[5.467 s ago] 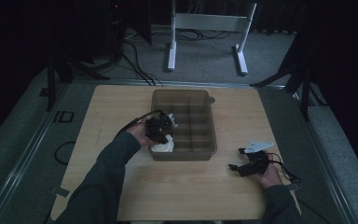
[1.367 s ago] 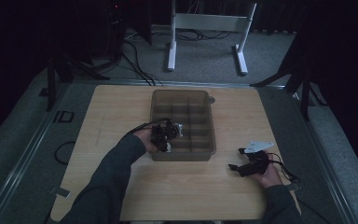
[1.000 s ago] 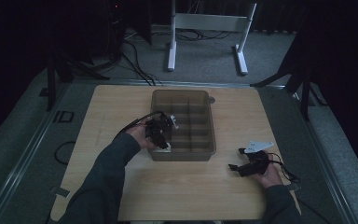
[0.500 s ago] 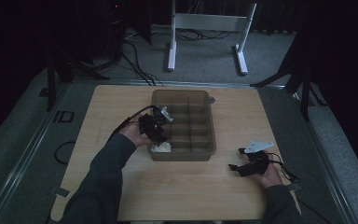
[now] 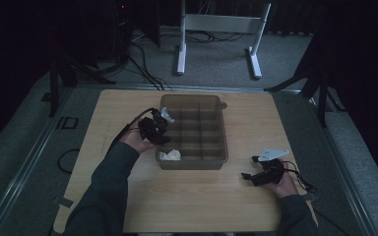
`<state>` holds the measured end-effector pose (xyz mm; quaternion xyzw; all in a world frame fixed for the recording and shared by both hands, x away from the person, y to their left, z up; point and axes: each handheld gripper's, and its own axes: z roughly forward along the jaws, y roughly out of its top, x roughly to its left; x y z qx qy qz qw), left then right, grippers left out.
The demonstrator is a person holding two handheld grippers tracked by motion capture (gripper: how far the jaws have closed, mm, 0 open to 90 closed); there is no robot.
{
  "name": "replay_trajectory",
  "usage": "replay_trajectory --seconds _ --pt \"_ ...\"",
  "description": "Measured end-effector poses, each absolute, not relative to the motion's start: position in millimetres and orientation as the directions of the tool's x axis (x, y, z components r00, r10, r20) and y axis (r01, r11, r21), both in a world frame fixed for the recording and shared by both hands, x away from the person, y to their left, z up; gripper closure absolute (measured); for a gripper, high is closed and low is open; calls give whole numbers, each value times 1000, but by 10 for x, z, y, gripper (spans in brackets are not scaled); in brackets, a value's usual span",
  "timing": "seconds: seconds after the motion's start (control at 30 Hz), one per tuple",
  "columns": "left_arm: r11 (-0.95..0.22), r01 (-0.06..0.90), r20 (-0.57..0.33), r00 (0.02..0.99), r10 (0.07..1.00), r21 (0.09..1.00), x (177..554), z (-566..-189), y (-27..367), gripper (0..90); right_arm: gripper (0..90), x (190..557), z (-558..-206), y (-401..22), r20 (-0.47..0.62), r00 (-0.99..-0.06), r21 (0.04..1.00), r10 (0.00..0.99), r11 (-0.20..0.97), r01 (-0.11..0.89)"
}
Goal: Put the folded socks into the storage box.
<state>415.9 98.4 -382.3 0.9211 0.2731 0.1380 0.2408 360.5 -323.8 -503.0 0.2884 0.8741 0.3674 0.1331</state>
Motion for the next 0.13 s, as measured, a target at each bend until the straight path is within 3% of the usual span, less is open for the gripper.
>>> replay_trajectory --seconds 0.13 --pt "-709 472 164 762 627 524 4176 -3854 1065 570 127 3605 -5030 -3238 -21 -798 719 602 563 407"
